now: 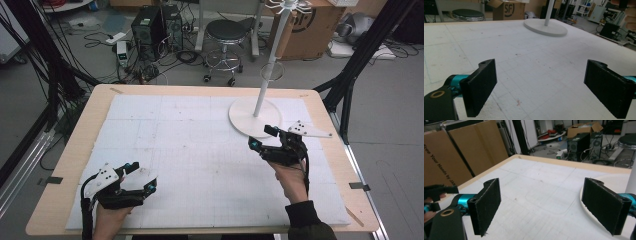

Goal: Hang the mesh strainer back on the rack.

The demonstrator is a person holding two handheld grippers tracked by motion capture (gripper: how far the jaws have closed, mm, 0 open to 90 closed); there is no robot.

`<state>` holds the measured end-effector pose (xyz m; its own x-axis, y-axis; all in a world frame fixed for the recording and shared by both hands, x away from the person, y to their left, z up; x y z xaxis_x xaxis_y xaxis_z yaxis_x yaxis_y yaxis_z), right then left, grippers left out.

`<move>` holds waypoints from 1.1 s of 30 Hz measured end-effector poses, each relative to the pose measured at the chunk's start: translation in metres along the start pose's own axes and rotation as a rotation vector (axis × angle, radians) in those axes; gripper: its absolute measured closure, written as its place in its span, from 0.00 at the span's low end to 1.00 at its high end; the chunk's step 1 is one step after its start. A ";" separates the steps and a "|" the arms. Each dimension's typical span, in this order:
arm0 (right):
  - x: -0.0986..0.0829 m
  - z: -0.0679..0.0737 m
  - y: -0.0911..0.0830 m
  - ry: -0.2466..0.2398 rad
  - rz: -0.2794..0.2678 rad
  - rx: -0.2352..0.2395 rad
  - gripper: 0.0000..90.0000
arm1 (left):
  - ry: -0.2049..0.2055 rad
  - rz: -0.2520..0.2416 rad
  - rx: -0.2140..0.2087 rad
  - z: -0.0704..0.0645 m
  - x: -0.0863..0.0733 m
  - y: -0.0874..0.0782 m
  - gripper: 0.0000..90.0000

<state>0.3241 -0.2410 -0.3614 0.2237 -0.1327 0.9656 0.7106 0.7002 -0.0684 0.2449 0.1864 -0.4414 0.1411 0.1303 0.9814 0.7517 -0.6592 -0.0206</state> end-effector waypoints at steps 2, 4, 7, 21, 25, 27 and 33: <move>-0.009 0.002 -0.002 -0.002 0.013 0.005 0.16 | -0.002 -0.004 -0.002 0.001 0.000 0.001 0.13; -0.018 0.003 -0.004 -0.003 0.021 0.011 0.16 | -0.013 -0.009 -0.008 0.001 0.001 0.004 0.13; -0.029 0.004 -0.008 -0.001 0.021 0.013 0.16 | 0.000 -0.003 -0.017 0.004 0.003 0.012 0.13; -0.053 0.002 -0.022 -0.036 0.051 -0.012 0.16 | -0.011 -0.026 -0.025 0.015 0.012 0.032 0.13; -0.066 -0.003 -0.034 0.002 0.037 -0.023 0.16 | -0.009 -0.028 -0.034 0.014 0.013 0.034 0.13; -0.068 -0.005 -0.036 0.015 0.035 -0.029 0.16 | -0.004 -0.021 -0.039 0.013 0.012 0.035 0.13; -0.069 -0.008 -0.034 0.030 0.032 -0.035 0.16 | -0.001 -0.007 -0.044 0.008 0.008 0.034 0.13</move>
<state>0.2894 -0.2613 -0.4276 0.2661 -0.1315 0.9549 0.7254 0.6797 -0.1085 0.2772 0.1709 -0.4360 0.1362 0.1359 0.9813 0.7235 -0.6903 -0.0048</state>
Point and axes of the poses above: each handheld gripper's, and its own axes: y roughly forward along the jaws, x roughly out of its top, z roughly to its left, the point moved 3 cm from there along y, roughly forward along the jaws, and after that the axes turned 11 degrees about -z, right-handed, at the moved point
